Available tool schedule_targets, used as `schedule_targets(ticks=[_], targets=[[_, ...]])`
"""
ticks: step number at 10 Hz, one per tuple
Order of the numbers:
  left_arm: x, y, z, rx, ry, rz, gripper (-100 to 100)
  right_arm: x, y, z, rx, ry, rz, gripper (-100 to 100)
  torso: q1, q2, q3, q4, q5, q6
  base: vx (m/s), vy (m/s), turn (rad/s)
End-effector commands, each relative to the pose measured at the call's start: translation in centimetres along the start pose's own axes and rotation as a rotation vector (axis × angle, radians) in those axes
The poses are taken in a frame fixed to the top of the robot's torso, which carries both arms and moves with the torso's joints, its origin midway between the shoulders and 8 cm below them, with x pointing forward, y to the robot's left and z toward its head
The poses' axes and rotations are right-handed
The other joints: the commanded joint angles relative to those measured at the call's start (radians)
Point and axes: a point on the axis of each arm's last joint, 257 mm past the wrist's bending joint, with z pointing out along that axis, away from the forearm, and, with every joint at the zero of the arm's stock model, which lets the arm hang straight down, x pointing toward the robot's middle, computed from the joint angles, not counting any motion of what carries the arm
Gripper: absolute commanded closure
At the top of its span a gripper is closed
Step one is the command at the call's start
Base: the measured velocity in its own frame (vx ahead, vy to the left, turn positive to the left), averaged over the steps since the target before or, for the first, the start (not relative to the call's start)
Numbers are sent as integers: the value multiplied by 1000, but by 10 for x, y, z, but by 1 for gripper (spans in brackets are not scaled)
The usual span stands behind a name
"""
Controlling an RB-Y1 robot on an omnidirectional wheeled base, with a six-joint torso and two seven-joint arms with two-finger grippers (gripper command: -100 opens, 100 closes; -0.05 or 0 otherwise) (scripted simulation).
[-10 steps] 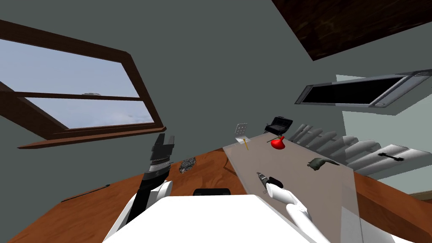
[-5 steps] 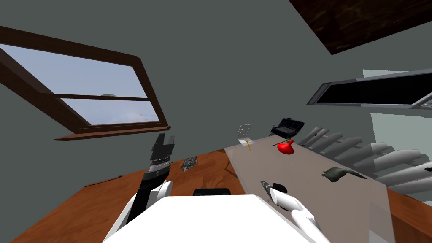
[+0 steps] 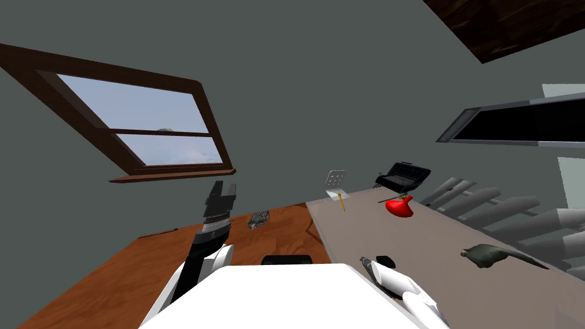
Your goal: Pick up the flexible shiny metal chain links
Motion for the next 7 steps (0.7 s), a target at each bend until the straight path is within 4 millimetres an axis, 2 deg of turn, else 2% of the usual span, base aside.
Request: schedule_targets(ticks=[1, 2, 3, 4, 6, 7], targets=[[0, 0, 0, 0, 0, 0, 0, 5, -22, 2, 54, 22, -2, -100, 0, 0, 0, 0, 0, 0, 14, -40, 157], [0, 0, 0, 0, 0, 0, 0, 8, -40, 2, 98, 40, -1, -100, -1, 0, 0, 0, 0, 0, 19, -44, 145], [0, 0, 0, 0, 0, 0, 0, 9, -47, 2, 116, 47, -1, -100, -1, 0, 0, 0, 0, 0, 18, -40, 118], [0, 0, 0, 0, 0, 0, 0, 9, -42, 2, 106, 46, -4, -100, -1, 0, 0, 0, 0, 1, 10, -24, 16], [0, 0, 0, 0, 0, 0, 0, 11, -59, 2, 144, 58, 0, -100, 1, 0, 0, 0, 0, 1, 2, -3, 36], [0, 0, 0, 0, 0, 0, 0, 10, -53, 2, 130, 52, 1, -100, 1, 0, 0, 0, 0, 0, 2, -7, 21]])
